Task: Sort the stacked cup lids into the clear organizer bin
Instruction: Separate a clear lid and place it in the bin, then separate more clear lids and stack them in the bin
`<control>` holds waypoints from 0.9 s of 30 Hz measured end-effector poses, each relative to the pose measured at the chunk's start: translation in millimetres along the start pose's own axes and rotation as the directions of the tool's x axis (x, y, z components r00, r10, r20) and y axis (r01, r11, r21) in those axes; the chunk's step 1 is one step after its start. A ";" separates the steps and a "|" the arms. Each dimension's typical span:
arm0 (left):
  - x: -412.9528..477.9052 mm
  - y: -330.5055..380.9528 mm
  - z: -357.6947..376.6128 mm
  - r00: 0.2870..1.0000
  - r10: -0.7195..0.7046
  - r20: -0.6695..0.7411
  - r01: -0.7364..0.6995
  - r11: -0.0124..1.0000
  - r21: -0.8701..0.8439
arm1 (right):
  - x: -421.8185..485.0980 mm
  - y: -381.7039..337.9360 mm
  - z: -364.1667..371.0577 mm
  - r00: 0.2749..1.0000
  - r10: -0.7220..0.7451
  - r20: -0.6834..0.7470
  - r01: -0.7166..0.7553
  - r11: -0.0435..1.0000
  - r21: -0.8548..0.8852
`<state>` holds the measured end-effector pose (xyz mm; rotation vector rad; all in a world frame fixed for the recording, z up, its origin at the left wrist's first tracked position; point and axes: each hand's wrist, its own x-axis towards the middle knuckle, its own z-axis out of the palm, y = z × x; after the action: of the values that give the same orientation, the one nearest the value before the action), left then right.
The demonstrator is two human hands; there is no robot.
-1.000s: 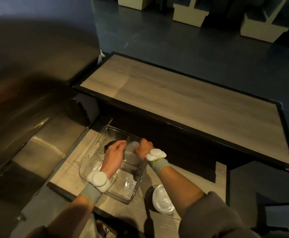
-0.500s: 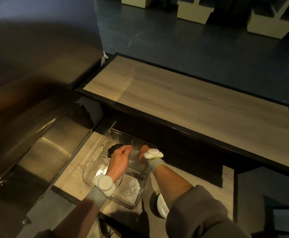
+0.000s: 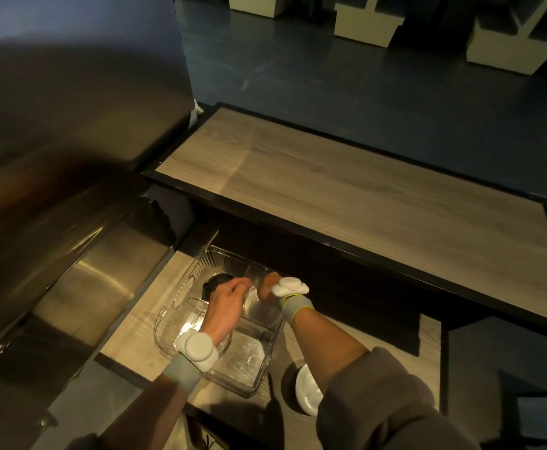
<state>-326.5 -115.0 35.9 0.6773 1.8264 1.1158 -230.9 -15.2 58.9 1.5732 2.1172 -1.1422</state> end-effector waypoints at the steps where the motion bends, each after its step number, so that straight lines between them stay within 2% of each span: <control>1: -0.4 0.0 0.8 1.000 0.001 0.004 -0.001 1.000 -0.008 | -0.1 0.6 -0.8 1.000 0.000 -0.001 0.000 1.000 0.012; 8: -14.0 12.4 6.8 1.000 0.012 0.024 -0.013 0.999 0.036 | -9.7 4.4 -14.8 0.999 0.014 -0.049 -0.011 0.999 0.051; 10: -21.9 16.8 10.2 0.999 0.024 0.038 -0.026 0.999 0.039 | -17.8 13.5 -22.5 0.997 0.007 -0.073 0.008 0.979 0.202; 13: -41.4 17.8 19.7 0.995 0.064 0.081 -0.068 0.996 0.051 | -46.1 52.1 -27.1 0.992 -0.095 -0.086 0.127 0.818 0.561; 15: -60.2 18.3 27.3 0.987 0.085 0.133 -0.091 0.995 0.041 | -71.3 92.9 -27.3 0.992 -0.061 -0.114 0.126 0.655 0.745; 17: -78.2 17.4 36.7 0.974 0.107 0.200 -0.122 0.990 0.069 | -91.9 133.3 -24.0 0.987 0.030 -0.156 0.112 0.566 0.817; 21: -108.4 8.5 57.1 0.966 0.090 0.241 -0.133 0.977 0.167 | -111.6 187.3 1.7 0.969 0.179 -0.168 0.017 0.635 0.772; 25: -130.4 -3.0 79.9 0.915 0.237 0.326 -0.341 0.887 0.313 | -126.2 211.9 34.2 0.958 0.262 -0.117 -0.110 0.711 0.695; 27: -131.3 -11.3 94.2 0.910 0.197 0.365 -0.334 0.869 0.364 | -129.9 216.9 47.9 0.951 0.287 -0.118 -0.153 0.765 0.625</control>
<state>-181.2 -183.8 56.3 1.3246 1.7318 0.7218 1.3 -116.9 15.0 2.2391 1.6717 -1.7572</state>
